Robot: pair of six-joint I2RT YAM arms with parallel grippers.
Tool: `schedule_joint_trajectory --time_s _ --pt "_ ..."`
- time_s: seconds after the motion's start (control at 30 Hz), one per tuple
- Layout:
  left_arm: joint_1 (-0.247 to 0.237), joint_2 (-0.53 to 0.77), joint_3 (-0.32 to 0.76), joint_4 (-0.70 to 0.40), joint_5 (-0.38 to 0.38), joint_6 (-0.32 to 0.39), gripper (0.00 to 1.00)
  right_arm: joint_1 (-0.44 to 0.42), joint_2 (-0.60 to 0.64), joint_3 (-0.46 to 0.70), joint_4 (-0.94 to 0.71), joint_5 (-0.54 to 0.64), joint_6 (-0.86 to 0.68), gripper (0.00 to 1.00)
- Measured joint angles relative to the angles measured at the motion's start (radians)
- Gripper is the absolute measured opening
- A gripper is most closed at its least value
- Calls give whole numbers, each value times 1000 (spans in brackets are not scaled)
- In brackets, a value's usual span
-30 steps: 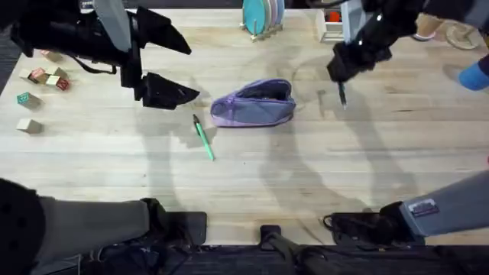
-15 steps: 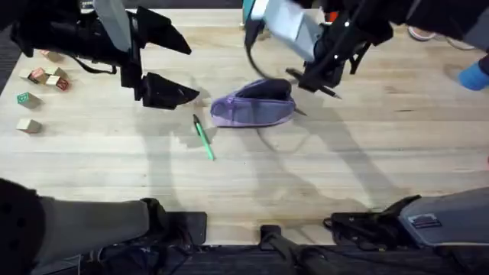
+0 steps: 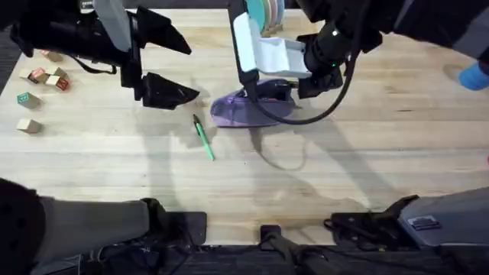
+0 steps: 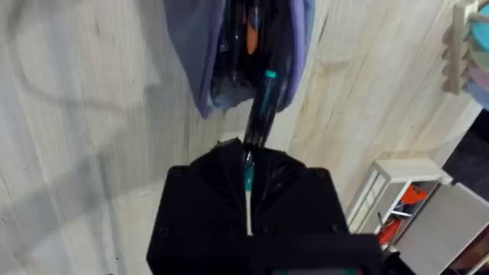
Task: Unzip the bag, pick up the pens from the table one at a time and place them inside, then zip the bag closed.
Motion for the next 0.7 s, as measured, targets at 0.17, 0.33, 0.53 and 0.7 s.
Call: schedule_joint_trajectory --time_s 0.17,0.33,0.53,0.7 --pt "0 0 0 0 0 0 995 15 0 0 0 -44 -18 32" --pt "0 0 0 0 0 0 995 31 2 0 0 -117 -38 32" --pt "0 0 0 0 0 0 995 57 51 0 15 -140 -55 32" --pt "0 0 0 0 0 0 995 80 111 0 104 -140 -60 31"
